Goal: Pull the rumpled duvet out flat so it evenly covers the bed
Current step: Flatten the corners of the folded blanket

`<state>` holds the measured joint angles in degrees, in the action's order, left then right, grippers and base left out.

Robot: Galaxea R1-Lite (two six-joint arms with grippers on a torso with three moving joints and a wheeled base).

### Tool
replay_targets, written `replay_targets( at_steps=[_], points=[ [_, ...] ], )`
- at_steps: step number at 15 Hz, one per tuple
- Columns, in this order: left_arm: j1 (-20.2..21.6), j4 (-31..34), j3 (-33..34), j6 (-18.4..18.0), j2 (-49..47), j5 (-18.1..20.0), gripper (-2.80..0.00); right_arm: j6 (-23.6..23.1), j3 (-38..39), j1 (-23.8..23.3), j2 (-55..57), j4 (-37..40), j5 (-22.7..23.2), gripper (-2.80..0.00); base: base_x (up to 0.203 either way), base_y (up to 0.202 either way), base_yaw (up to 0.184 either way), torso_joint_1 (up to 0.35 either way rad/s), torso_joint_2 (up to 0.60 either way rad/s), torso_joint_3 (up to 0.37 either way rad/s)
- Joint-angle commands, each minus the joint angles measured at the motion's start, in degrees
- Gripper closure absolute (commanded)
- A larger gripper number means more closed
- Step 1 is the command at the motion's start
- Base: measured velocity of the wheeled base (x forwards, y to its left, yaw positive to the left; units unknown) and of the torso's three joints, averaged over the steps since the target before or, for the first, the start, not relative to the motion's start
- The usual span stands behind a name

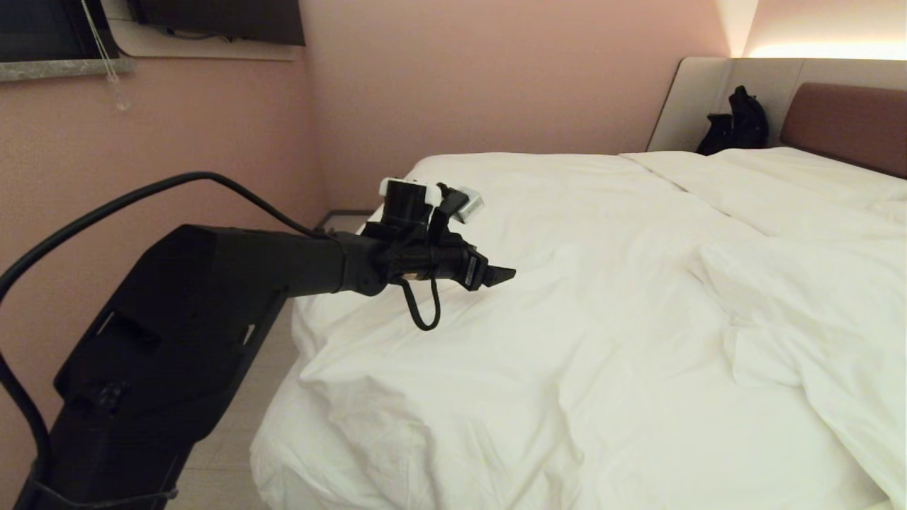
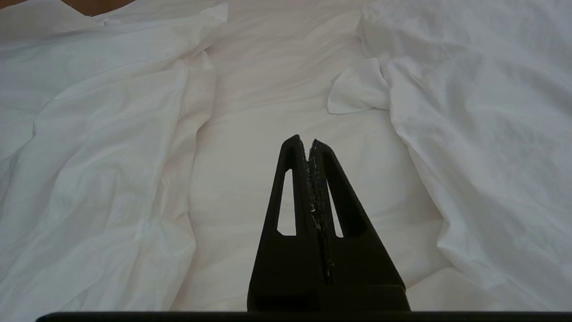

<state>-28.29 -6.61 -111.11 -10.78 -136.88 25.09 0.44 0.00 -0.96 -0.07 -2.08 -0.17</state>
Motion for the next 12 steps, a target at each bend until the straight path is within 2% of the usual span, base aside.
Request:
replay_targets(
  at_steps=[1,4,6,7,10,12],
  points=[
    [-0.01,-0.86,0.46,-1.15,0.03,0.14,-2.8,0.02,0.0,0.0,0.07,-0.02,-0.01,0.0,0.0,0.0,0.0,0.0,0.0,0.0],
    [-0.02,-8.68,4.33,-6.56,1.02,-0.78,-2.8,0.06,0.0,0.0,0.07,-0.02,-0.04,0.0,0.0,0.0,0.0,0.0,0.0,0.0],
    [-0.67,-14.43,8.05,-10.3,2.89,-4.44,-2.8,0.09,0.0,0.0,0.07,-0.02,-0.01,0.0,0.0,0.0,0.0,0.0,0.0,0.0],
    [-0.97,-14.67,8.36,-10.84,3.02,-4.87,-2.8,0.0,0.0,0.0,0.07,-0.02,-0.01,0.0,0.0,0.0,0.0,0.0,0.0,0.0],
    [-1.06,-12.48,5.99,-8.33,0.28,-4.19,-2.8,0.0,0.0,0.0,0.07,-0.02,-0.01,0.0,0.0,0.0,0.0,0.0,0.0,0.0],
    [-1.23,-12.02,3.91,-3.7,-1.57,-2.86,-2.8,0.0,0.0,0.0,0.07,-0.02,-0.01,0.0,0.0,0.0,0.0,0.0,0.0,0.0]
  ],
)
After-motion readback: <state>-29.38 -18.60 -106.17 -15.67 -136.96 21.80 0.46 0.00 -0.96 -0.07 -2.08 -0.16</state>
